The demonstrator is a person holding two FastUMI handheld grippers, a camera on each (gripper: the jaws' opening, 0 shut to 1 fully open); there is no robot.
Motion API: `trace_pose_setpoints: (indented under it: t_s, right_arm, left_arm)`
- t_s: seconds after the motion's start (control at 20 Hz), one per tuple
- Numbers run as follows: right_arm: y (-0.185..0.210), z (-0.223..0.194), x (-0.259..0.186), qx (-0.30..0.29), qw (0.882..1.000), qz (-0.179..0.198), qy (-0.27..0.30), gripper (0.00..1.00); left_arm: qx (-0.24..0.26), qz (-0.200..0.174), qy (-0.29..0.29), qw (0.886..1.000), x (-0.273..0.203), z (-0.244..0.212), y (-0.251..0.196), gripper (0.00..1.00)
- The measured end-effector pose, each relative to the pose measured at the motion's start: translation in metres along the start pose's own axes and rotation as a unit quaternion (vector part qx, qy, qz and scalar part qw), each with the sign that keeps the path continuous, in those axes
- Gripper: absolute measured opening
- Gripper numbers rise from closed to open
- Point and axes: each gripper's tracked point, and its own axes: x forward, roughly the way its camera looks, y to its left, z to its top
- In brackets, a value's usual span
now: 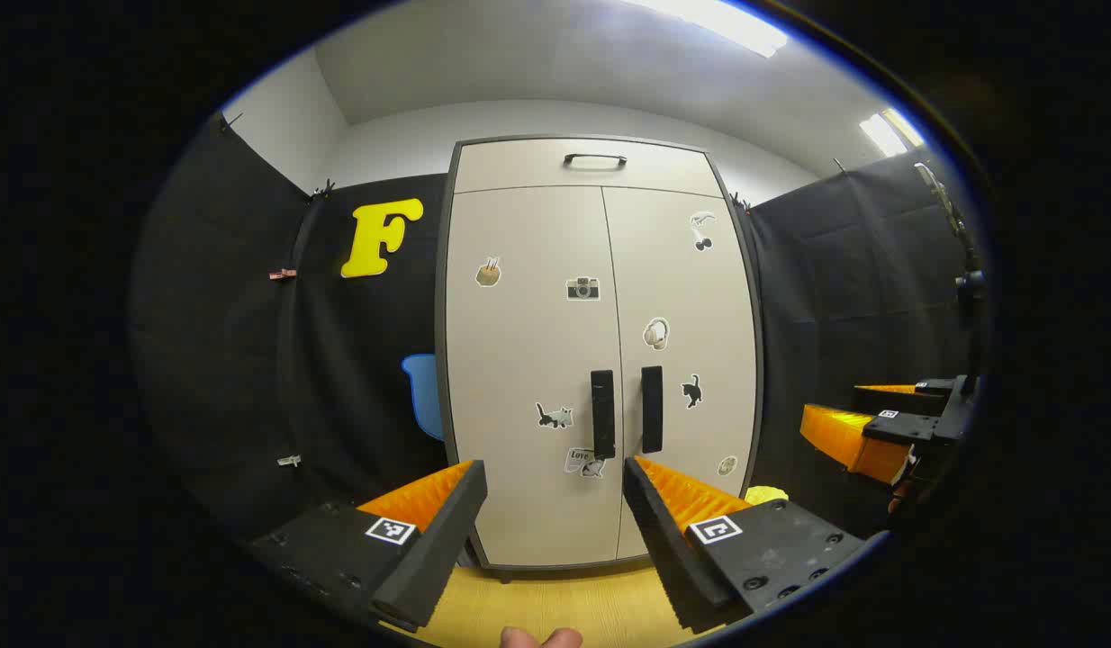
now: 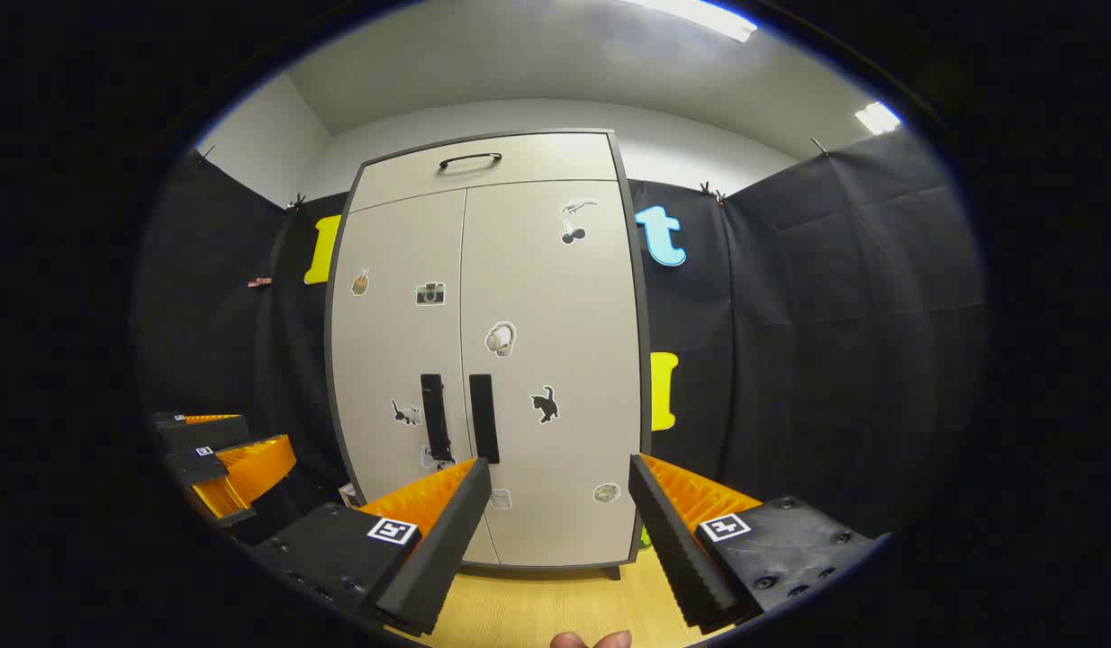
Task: Open the right door of the double-door shoe cabinet with the right hand, and open the left door with the left hand.
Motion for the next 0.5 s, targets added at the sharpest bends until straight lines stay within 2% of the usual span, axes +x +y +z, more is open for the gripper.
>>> trace_pose_setpoints:
  t_s: [0.5]
  right_arm:
    - [0.005, 0.002, -0.003, -0.001, 1.000, 0.002, 0.000, 0.98]
  left_arm:
    - [-0.003, 0.015, -0.002, 1.000, -0.006, 0.002, 0.015, 0.94]
